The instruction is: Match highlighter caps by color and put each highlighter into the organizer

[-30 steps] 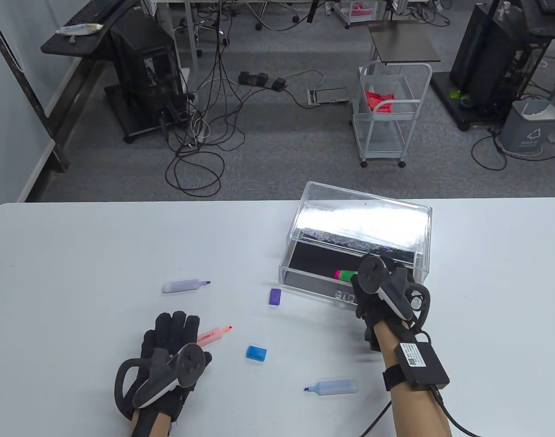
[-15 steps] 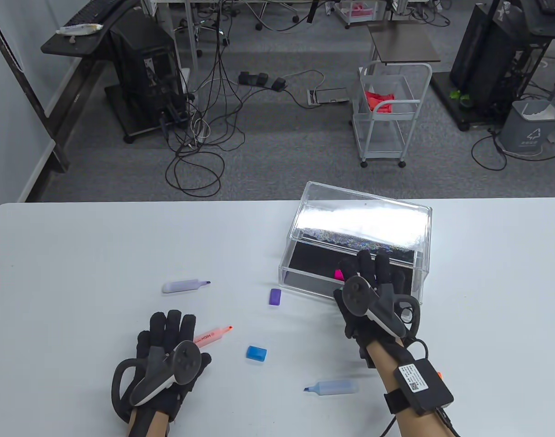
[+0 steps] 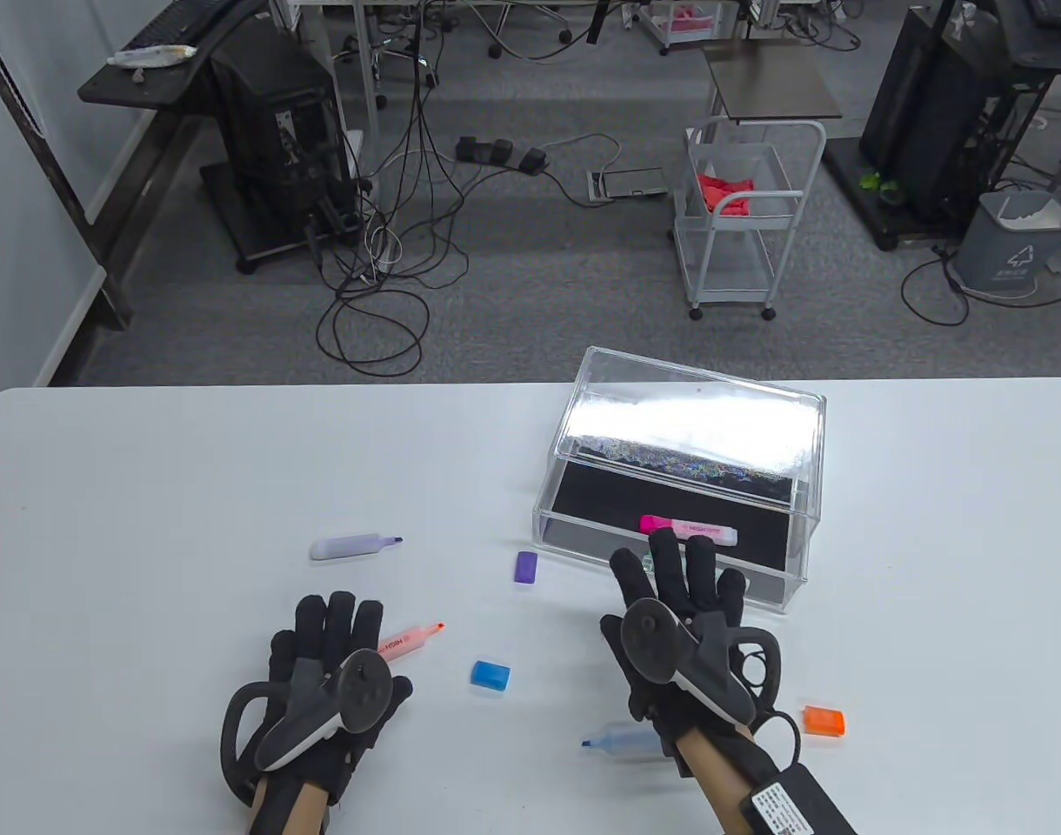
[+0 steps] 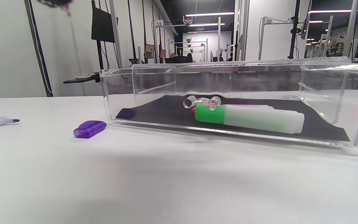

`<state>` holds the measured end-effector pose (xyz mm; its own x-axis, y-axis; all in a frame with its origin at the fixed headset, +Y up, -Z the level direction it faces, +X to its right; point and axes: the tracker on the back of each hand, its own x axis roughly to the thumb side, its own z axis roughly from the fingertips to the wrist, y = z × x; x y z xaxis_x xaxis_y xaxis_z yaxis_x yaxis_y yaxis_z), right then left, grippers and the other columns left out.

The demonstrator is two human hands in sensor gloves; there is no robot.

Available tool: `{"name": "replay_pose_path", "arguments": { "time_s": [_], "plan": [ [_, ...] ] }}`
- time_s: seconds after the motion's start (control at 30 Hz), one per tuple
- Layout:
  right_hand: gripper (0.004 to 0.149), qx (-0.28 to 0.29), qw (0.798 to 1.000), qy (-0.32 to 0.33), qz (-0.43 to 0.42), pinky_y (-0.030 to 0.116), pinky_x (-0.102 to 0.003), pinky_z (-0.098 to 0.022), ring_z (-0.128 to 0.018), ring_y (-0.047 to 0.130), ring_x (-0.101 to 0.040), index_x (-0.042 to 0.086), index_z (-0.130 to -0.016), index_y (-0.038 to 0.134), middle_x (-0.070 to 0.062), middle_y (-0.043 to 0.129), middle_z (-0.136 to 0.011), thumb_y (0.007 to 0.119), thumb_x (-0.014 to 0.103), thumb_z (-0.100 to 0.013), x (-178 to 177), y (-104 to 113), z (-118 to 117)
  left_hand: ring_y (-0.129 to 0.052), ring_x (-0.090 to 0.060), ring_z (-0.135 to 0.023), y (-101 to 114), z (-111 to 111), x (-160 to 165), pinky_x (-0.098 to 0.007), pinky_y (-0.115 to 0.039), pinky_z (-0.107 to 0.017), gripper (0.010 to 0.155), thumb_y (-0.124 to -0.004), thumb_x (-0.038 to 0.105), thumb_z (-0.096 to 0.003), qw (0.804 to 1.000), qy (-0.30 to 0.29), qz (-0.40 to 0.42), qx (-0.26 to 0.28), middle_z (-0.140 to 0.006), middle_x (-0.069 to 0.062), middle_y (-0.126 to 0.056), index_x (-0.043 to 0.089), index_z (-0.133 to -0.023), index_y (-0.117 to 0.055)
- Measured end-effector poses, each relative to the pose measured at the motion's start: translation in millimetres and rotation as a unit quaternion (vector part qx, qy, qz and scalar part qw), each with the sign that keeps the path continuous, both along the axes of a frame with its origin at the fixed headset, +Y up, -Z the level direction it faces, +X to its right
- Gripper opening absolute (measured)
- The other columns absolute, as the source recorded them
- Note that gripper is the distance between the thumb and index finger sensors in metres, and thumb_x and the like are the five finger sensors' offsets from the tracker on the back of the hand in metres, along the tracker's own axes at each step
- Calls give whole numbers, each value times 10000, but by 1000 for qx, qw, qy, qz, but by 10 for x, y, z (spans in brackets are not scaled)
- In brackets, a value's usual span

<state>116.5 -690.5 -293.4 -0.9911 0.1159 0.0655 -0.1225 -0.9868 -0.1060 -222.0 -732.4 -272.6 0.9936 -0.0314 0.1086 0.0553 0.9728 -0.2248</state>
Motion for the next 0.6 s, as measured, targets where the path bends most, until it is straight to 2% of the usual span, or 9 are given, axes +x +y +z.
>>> {"name": "replay_pose_path", "arguments": {
  "time_s": [0.23, 0.37, 0.6],
  "plan": [
    [703, 3, 1000, -15, 10, 197, -712, -692, -1055, 91, -385, 397, -1047, 330, -18, 128, -1146, 643, 545, -435, -1, -186, 95, -100, -453, -1208, 16, -1, 21, -655, -306, -846, 902, -549, 719, -588, 1000, -10, 14, -6, -1271, -79, -46, 259, -1218, -96],
    [703, 9, 1000, -23, 11, 193, -710, -694, -1056, 89, -376, 391, -1046, 337, -17, 132, -1146, 646, 541, -433, 5, -198, 72, -113, -453, -1210, 62, 16, 50, -654, -314, -846, 905, -558, 716, -588, 1000, -16, 19, -1, -1273, -79, -56, 255, -1217, -99],
    [701, -5, 999, -32, 9, 191, -709, -694, -1055, 96, -378, 384, -1045, 350, -20, 139, -1146, 652, 539, -431, 83, -279, 70, -198, -463, -1223, 232, 49, 49, -649, -378, -854, 911, -604, 701, -593, 998, -23, 44, 38, -1284, -82, -114, 246, -1223, -128]
  ]
}}
